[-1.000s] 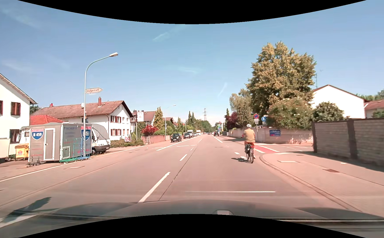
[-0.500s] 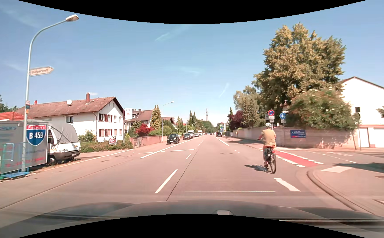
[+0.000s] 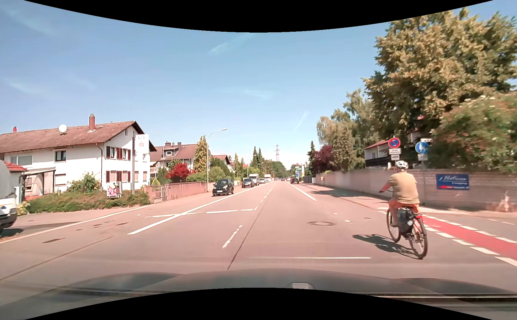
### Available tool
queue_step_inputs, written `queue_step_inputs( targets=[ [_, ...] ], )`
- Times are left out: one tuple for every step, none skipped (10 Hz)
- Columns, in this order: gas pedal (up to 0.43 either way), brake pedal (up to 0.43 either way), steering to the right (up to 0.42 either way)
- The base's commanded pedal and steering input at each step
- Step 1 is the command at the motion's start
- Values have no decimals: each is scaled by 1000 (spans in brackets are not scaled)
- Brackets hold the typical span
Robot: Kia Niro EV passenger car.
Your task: Follow the waypoints while adhering to traffic rules and regulations
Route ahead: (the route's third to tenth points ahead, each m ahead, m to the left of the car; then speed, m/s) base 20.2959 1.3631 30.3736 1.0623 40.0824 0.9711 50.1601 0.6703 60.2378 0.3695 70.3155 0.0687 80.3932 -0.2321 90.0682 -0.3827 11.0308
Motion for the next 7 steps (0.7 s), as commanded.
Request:
queue_step_inputs(
  targets=[
    [130,0,4],
    [130,0,4],
    [130,0,5],
    [130,0,4],
    [130,0,4],
    [130,0,4],
    [130,0,4]
  ],
)
